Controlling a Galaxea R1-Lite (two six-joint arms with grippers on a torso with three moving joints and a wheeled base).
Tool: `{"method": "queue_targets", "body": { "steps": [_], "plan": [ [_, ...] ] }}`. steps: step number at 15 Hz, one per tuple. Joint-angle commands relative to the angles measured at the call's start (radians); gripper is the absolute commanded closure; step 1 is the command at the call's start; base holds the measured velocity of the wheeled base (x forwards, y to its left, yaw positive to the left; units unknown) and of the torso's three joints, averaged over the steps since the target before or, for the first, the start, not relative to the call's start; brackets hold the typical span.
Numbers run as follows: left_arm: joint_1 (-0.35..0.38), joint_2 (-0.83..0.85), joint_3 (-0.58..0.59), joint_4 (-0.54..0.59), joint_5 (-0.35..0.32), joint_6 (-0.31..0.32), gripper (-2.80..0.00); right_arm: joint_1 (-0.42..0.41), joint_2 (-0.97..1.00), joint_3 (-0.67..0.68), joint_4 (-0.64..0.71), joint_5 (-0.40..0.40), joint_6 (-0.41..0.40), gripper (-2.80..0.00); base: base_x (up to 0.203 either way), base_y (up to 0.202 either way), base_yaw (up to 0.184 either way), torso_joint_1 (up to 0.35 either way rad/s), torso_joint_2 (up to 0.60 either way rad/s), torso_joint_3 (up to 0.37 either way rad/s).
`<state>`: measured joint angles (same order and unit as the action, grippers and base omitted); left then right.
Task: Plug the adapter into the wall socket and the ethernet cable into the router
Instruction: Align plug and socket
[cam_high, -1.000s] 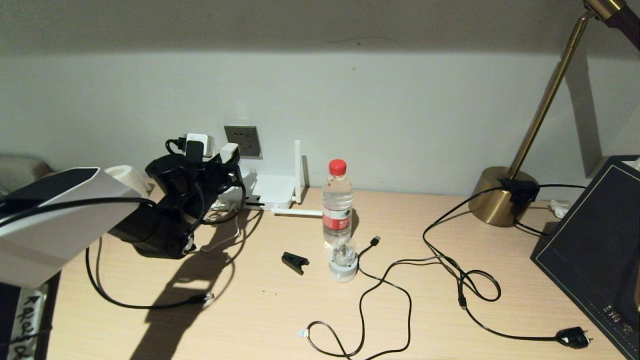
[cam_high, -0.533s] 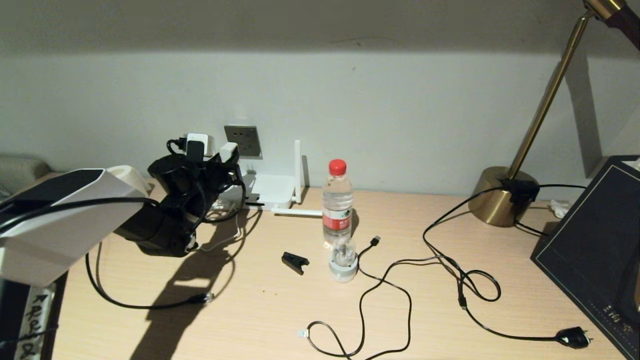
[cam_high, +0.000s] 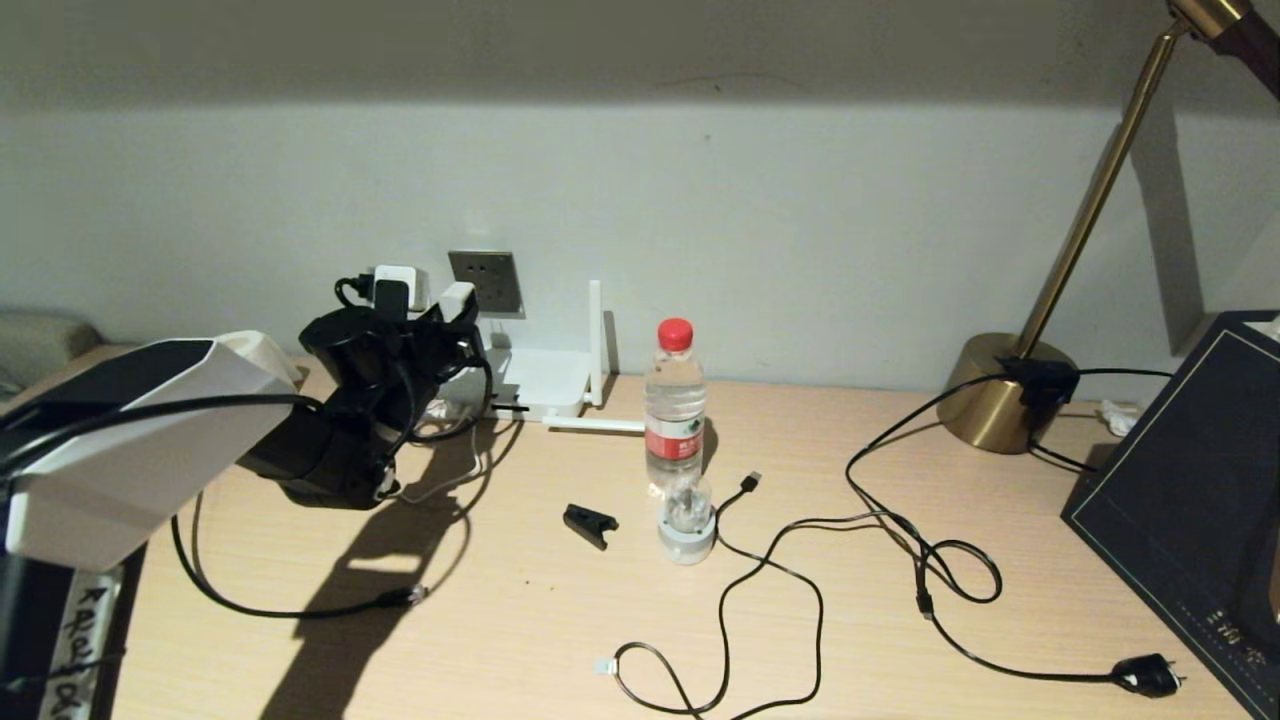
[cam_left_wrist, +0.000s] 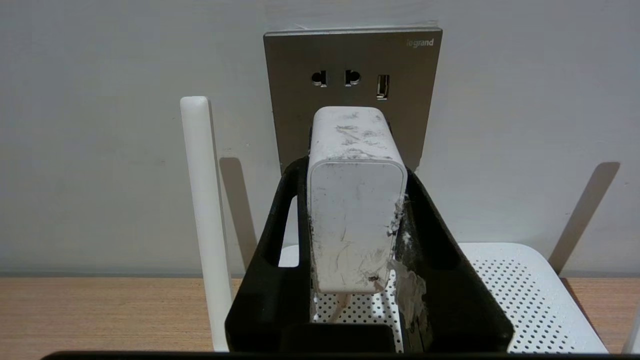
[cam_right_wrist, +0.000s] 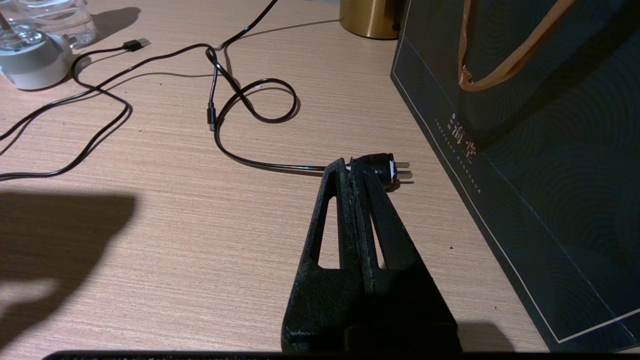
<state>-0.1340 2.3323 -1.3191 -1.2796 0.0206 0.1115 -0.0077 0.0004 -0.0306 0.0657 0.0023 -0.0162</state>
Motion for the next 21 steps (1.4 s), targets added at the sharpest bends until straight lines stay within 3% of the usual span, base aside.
{"method": "queue_targets", "body": {
  "steps": [1,21],
  "plan": [
    [0.0,0.013,-0.019,-0.006,0.001,0.0,0.0,0.0,0.001,0.0,0.0,0.001,-0.001,0.0,0.0,0.0,0.0,0.0,0.0,0.0],
    [-0.009,0.059,-0.111,0.006,0.002,-0.002,0.0,0.0,0.001,0.0,0.0,0.001,-0.001,0.0,0.0,0.0,0.0,0.0,0.0,0.0]
  ]
}}
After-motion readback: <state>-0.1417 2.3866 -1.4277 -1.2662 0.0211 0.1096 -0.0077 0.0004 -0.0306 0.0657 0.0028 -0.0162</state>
